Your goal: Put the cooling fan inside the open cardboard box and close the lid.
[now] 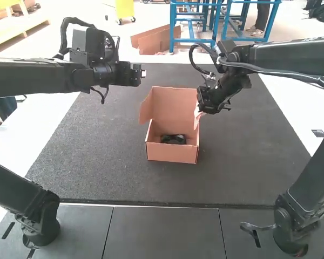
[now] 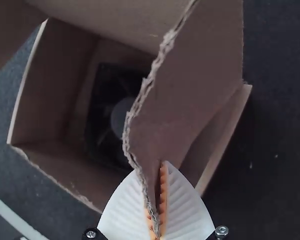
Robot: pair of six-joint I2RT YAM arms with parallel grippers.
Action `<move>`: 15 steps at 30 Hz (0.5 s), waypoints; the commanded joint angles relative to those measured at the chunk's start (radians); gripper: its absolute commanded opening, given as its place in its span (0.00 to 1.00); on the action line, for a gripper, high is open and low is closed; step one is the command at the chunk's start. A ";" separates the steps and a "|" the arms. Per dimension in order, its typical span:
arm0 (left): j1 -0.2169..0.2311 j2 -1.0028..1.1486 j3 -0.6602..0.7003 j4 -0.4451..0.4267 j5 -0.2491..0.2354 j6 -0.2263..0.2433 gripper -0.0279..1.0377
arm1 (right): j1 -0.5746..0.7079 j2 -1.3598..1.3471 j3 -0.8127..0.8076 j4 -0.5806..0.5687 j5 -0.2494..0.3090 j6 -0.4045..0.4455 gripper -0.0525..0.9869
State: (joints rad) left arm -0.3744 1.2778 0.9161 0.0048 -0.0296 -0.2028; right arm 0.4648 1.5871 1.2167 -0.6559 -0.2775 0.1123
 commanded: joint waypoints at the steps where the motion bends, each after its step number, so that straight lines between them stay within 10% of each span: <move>1: 0.006 -0.005 -0.031 0.000 -0.067 0.016 0.93 | 0.017 -0.024 -0.013 -0.007 0.008 0.012 0.04; 15: -0.029 0.040 -0.106 -0.002 -0.095 0.075 0.93 | 0.017 -0.042 -0.032 -0.007 0.006 0.012 0.04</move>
State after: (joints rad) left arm -0.3805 1.3056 0.8200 -0.0029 -0.1246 -0.1459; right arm 0.4648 1.5723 1.1988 -0.6559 -0.2771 0.1123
